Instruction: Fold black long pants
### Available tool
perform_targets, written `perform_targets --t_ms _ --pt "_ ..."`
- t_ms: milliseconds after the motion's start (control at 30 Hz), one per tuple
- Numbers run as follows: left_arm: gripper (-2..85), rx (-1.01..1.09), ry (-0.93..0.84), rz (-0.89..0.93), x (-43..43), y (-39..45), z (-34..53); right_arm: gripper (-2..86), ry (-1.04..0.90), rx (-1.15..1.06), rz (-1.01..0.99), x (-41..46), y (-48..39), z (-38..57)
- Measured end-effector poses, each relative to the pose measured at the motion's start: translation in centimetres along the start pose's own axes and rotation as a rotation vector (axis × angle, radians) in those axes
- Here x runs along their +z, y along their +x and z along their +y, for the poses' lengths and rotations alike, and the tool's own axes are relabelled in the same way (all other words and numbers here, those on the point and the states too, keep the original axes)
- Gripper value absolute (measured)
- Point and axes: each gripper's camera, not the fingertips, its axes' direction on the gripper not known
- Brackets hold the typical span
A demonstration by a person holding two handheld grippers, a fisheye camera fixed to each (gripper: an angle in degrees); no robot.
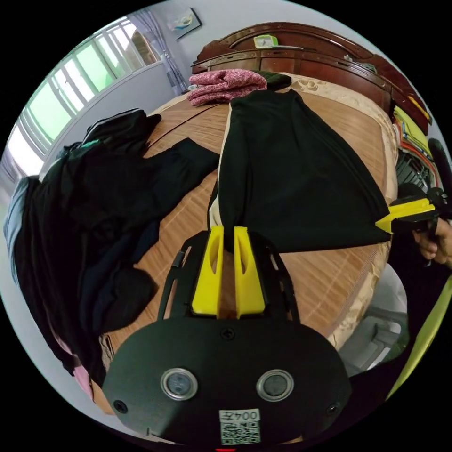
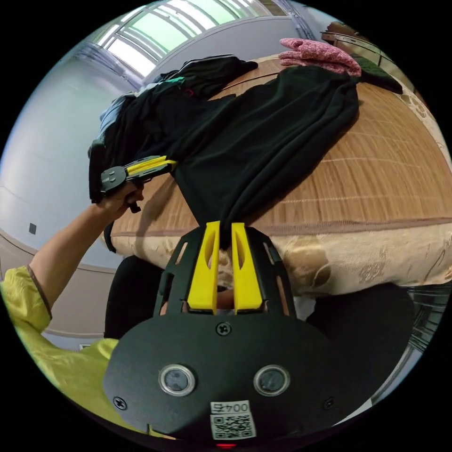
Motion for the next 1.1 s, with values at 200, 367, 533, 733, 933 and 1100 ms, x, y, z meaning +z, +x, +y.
perform_targets --t_ms 200,367,533,733,933,1100 --pt "7.5 -0.216 0.103 0.002 -3.6 -3.4 5.2 11.9 0.184 -0.037 0.109 -6.3 1.8 0.0" --pt "9.2 -0.16 0.152 0.144 -3.3 0.1 4.9 8.4 0.27 -0.068 0.209 -9.9 5.5 -5.9" --pt "9.9 -0.132 0.045 0.139 0.6 3.5 4.8 8.2 0.313 -0.071 0.18 -10.9 8.2 -12.0" --pt "9.6 -0.177 0.069 0.153 1.4 3.5 5.7 8.4 0.296 -0.043 0.166 -11.2 11.5 -19.0" --pt "9.0 -0.228 0.108 0.187 2.1 3.2 6.7 8.0 0.303 0.074 0.11 -12.7 15.6 -24.5" --pt "8.3 -0.267 0.126 0.206 2.5 3.1 7.3 9.1 0.252 0.114 0.185 -13.3 17.4 -29.0"
